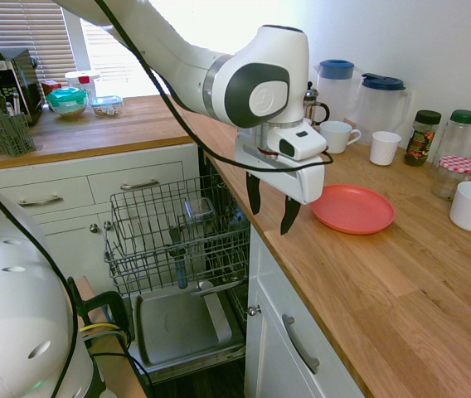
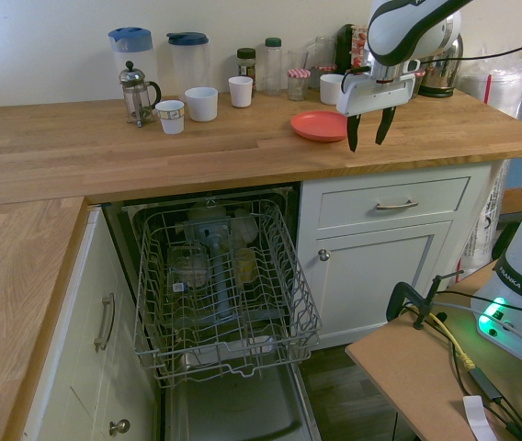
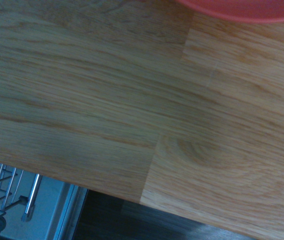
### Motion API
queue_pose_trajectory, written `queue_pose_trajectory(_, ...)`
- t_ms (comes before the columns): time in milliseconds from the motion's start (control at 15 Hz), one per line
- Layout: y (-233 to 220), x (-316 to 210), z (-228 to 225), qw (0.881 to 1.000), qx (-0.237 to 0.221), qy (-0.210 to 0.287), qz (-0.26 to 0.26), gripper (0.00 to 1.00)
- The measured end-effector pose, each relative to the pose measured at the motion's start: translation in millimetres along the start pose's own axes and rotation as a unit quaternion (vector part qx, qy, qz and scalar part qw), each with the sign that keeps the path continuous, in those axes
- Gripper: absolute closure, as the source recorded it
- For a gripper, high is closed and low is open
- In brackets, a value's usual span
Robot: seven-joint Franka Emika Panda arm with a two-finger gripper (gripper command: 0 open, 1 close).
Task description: Put the plate in the dishwasher
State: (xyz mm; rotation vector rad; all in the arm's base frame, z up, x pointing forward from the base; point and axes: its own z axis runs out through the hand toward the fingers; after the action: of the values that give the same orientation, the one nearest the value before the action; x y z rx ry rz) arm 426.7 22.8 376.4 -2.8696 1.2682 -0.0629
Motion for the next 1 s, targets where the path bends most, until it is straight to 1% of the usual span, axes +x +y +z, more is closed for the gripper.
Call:
queue_pose_trajectory(267,-1.3,1.6,-1.3,1.0,0.007,0.005,0.005,0.0)
queue_pose_trajectory(400,0.1,7.9,-5.7,1.0,0.017,0.004,0.022,0.0)
queue_pose_trajectory(600,13.9,37.9,-21.3,0.997,0.042,0.003,0.072,0.0)
queue_pose_trajectory(800,30.0,73.8,-35.2,0.989,0.07,-0.003,0.126,0.0)
queue_pose_trajectory(1000,27.2,106.5,-34.2,0.982,0.096,-0.025,0.163,0.0)
